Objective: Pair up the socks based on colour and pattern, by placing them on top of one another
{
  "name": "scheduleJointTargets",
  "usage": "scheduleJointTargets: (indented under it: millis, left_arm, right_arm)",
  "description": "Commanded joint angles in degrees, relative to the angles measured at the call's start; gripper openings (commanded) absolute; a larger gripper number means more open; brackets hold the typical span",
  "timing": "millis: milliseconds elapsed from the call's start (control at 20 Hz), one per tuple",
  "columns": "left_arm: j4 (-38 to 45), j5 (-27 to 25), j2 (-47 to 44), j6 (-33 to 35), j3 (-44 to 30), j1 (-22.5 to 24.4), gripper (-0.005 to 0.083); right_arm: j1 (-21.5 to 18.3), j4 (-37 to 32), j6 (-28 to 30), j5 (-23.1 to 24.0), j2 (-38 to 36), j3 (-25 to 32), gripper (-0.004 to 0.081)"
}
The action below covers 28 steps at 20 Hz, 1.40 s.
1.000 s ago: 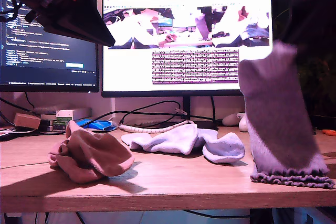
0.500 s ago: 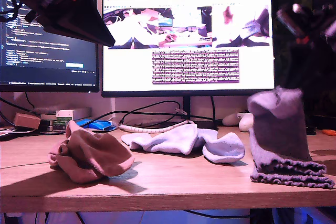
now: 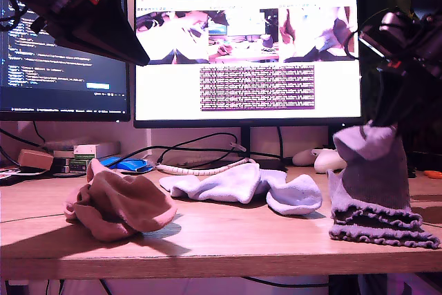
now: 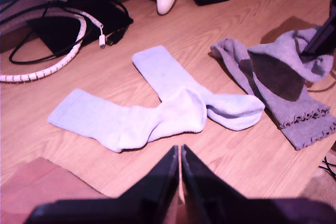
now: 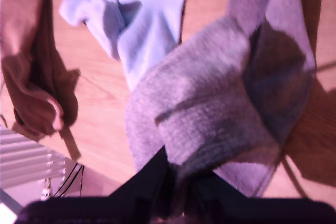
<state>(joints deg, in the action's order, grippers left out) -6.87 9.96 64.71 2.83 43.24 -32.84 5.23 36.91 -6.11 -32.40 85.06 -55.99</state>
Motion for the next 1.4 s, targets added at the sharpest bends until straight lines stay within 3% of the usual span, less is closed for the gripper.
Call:
scheduleJointTargets:
  millis: [0, 50, 150, 250, 400, 500, 700, 850, 1000, 1050, 1200, 1350]
  left_arm:
    - [0.3, 0.0, 0.6, 0.2, -0.4, 0.1, -0.0024]
    - [0.3, 0.0, 0.6, 0.2, -0.4, 0.1, -0.0024]
    - [-0.2, 0.0, 0.6, 0.2, -0.4, 0.1, -0.0024]
    - [-0.8, 0.0, 0.6, 0.2, -0.4, 0.1, -0.0024]
    - [-1.4, 0.1, 0.6, 0.2, -0.4, 0.1, -0.0024]
    - [-2.3, 0.1, 0.6, 0.2, -0.4, 0.1, -0.0024]
    - [-4.2, 0.1, 0.6, 0.2, -0.4, 0.1, -0.0024]
    - [-4.2, 0.1, 0.6, 0.2, -0.4, 0.1, -0.0024]
    - [-4.2, 0.1, 0.6, 0.2, -0.4, 0.1, -0.0024]
    - [-4.2, 0.1, 0.6, 0.2, -0.4, 0.1, -0.0024]
    - [-4.2, 0.1, 0.6, 0.2, -0.4, 0.1, -0.0024]
    - [-4.2, 0.1, 0.6, 0.2, -0.4, 0.1, -0.0024]
  right_arm:
    - [0.1, -0.9, 0.2, 0.0, 1.4, 1.2, -0.0011]
    - [0.1, -1.7, 0.2, 0.1, 1.6, 1.2, 0.0011]
    - [0.1, -5.2, 0.3, -0.1, 2.4, 1.2, 0.0169]
    - [0.1, -8.2, 0.1, -0.1, 3.3, 1.2, 0.0277]
    - [-0.4, -11.9, -2.0, 0.4, 3.5, 1.2, 0.0306]
    - [-1.6, -14.7, -7.2, 4.3, 3.5, 1.2, 0.0306]
    - [-2.1, -10.7, -7.9, 2.1, 3.5, 1.1, 0.0306]
    - [-1.9, -11.5, -12.8, 1.1, 3.5, 1.1, 0.0302]
    - [-1.9, -7.7, -14.1, 0.1, 3.5, 1.1, 0.029]
    - [-1.9, -6.5, -14.1, 0.5, 3.6, 1.1, 0.0259]
    - [-1.9, -7.2, -14.2, 2.8, 3.6, 1.1, -0.002]
    - [-2.0, -11.2, -18.9, 4.1, 3.6, 1.1, -0.001]
